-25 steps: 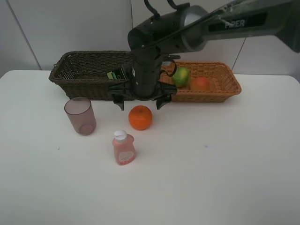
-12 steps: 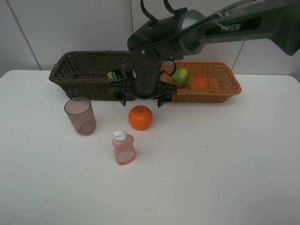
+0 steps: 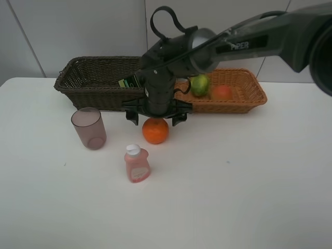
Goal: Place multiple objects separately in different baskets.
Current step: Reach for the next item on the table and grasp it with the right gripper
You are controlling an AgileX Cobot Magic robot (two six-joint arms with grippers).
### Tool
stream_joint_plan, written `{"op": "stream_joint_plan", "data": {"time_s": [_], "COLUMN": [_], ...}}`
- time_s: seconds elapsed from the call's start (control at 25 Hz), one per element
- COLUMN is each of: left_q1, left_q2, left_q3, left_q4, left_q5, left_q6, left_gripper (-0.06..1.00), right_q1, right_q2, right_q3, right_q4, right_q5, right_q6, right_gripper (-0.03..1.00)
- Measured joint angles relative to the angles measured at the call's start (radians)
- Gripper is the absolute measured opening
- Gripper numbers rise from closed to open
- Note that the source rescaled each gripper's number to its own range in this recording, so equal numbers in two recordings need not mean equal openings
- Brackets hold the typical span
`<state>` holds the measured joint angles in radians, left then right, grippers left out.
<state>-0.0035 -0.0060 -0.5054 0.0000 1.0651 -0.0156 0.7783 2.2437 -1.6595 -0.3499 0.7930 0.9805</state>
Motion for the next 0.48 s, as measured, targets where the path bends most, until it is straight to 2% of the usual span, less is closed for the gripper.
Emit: {"op": "stream_joint_plan", "data": {"time_s": [0.48], "left_q1": [0.0], "left_q2": [0.0], "left_q3": [0.0], "left_q4": [0.0], "left_q5": [0.0], "left_q6": [0.0], "left_gripper": [0.97], "right_q1": [0.0], "right_q2": [0.0], "right_q3": [0.0], "right_q4": [-0.018], "right_q5": [-0.033], "right_q6": [0.04], "right_gripper": [0.98]}}
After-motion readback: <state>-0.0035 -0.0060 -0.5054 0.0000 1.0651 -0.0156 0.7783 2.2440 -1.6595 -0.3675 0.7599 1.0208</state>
